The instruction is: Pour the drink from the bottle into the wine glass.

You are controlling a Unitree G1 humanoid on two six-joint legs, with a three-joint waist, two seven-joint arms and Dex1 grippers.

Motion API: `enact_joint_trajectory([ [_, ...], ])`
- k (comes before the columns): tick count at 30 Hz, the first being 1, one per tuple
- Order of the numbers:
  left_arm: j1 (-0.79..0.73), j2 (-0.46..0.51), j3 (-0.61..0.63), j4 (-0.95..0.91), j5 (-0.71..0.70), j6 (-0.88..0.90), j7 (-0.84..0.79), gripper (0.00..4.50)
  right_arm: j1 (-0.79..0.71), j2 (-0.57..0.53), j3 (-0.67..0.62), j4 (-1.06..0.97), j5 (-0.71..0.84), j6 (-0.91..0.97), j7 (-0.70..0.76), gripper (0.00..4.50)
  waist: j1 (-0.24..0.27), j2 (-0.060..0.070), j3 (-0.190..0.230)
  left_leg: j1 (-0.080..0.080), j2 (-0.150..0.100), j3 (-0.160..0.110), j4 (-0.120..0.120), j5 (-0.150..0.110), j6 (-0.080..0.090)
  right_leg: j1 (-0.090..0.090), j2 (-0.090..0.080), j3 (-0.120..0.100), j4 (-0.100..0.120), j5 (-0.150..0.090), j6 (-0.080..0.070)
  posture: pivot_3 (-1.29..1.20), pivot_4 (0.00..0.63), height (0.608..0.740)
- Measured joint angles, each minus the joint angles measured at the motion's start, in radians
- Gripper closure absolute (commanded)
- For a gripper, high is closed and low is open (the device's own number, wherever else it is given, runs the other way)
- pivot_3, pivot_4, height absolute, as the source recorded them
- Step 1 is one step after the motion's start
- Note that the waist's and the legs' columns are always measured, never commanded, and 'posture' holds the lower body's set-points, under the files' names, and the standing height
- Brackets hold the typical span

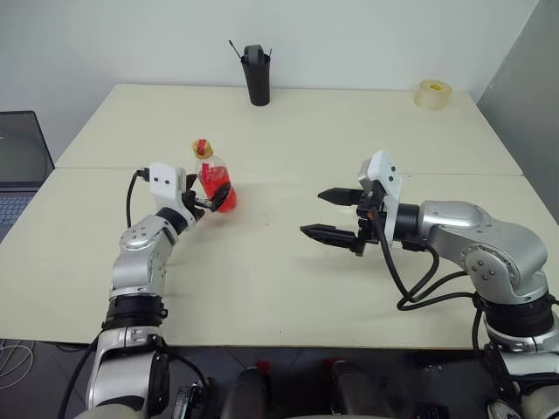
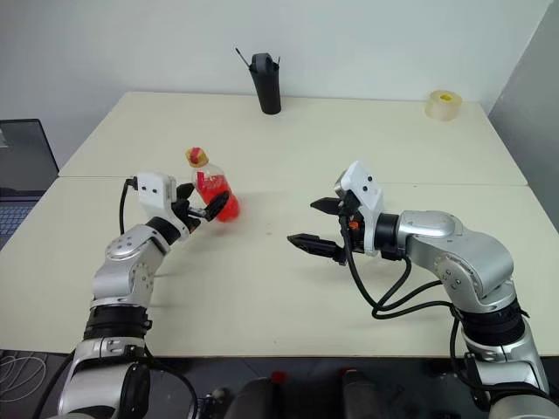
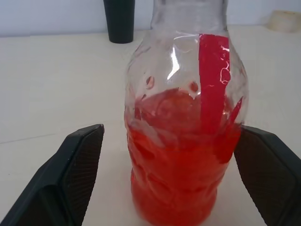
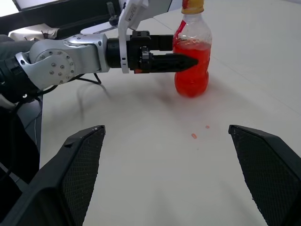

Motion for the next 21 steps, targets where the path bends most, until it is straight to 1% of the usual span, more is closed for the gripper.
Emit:
enact_joint_trajectory([
  [4, -0.067, -0.008, -0.003, 0.125, 0.032, -0.102, 0.017, 0.03, 0.0, -0.001, 0.0, -0.005, 0.0, 0.006, -0.007, 0.0, 0.0, 0.0, 0.0, 0.0, 0.0, 0.0, 0.0, 0.0, 0.0, 0.0, 0.0, 0.0, 0.0, 0.0, 0.0, 0.0, 0.15, 0.74],
  [10, -0.183, -0.046, -0.019, 0.335, 0.055, -0.194, 0.01, 0.03, -0.001, -0.003, 0.0, -0.006, -0.001, 0.009, -0.014, 0.0, 0.0, 0.0, 0.0, -0.001, -0.001, 0.0, 0.0, 0.0, 0.0, 0.0, 0.003, 0.0, 0.0, 0.0, 0.0, 0.0, 0.15, 0.74],
  [19, -0.259, -0.064, -0.024, 0.52, 0.074, -0.307, -0.011, 0.03, 0.0, -0.013, 0.0, -0.012, -0.001, 0.009, -0.022, 0.0, -0.002, 0.0, 0.0, -0.001, 0.0, 0.0, 0.0, 0.0, 0.0, 0.0, 0.004, 0.0, 0.0, 0.0, 0.0, 0.0, 0.15, 0.74],
  [21, -0.263, -0.064, -0.023, 0.546, 0.077, -0.324, -0.021, 0.46, 0.0, -0.013, -0.001, -0.019, -0.001, 0.009, -0.031, 0.0, -0.002, 0.0, 0.0, -0.001, -0.001, 0.0, 0.0, 0.0, 0.0, 0.0, 0.004, 0.0, 0.0, 0.0, 0.0, 0.0, 0.15, 0.74],
])
